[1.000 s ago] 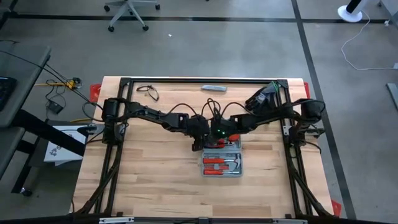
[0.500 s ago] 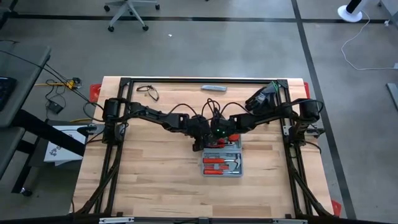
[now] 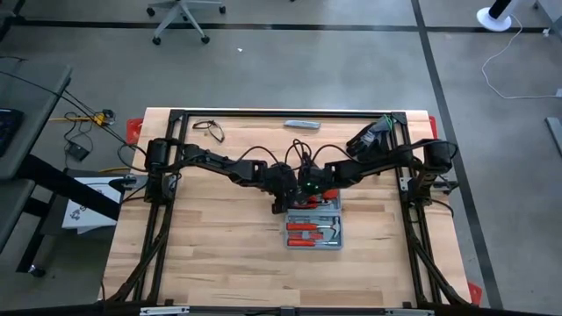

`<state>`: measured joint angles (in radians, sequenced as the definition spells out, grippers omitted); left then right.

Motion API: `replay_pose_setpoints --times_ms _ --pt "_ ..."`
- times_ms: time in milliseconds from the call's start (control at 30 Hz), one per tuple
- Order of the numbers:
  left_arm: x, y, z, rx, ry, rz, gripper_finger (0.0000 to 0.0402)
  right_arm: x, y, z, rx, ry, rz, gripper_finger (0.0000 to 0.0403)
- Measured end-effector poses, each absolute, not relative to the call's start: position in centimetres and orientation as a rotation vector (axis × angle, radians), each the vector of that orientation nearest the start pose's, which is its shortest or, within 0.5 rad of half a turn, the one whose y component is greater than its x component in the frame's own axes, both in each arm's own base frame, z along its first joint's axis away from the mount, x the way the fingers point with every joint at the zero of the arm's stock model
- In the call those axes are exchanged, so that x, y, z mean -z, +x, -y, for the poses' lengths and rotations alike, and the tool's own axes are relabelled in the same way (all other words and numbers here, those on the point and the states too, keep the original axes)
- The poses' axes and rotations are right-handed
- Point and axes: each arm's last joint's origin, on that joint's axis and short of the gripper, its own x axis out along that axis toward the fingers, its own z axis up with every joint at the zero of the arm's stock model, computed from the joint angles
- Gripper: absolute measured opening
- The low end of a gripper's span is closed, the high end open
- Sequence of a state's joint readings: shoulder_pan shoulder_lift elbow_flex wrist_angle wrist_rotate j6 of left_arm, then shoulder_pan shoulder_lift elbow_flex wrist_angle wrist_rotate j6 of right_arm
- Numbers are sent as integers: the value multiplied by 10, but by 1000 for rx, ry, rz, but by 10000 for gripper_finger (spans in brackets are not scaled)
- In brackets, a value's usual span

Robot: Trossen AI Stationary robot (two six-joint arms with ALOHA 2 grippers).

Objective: Prefit tool cases
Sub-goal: Adjust the orange hex key set in the gray prefit tool case

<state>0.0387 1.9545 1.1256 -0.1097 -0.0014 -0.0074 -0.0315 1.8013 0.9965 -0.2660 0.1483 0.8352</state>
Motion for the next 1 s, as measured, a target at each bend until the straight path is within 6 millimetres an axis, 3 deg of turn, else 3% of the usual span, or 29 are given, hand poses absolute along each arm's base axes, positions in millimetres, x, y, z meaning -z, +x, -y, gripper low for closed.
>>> replay_pose_setpoints --times_ms 200,400,1000 --pt "-130 385 -16 -52 -30 -941 255 -165 330 20 627 674 -890 0" --pt "-130 385 -15 -47 -29 -938 255 -167 323 28 674 642 -923 0" --pt "-129 384 -15 -40 -36 -947 255 -138 335 30 616 663 -978 0"
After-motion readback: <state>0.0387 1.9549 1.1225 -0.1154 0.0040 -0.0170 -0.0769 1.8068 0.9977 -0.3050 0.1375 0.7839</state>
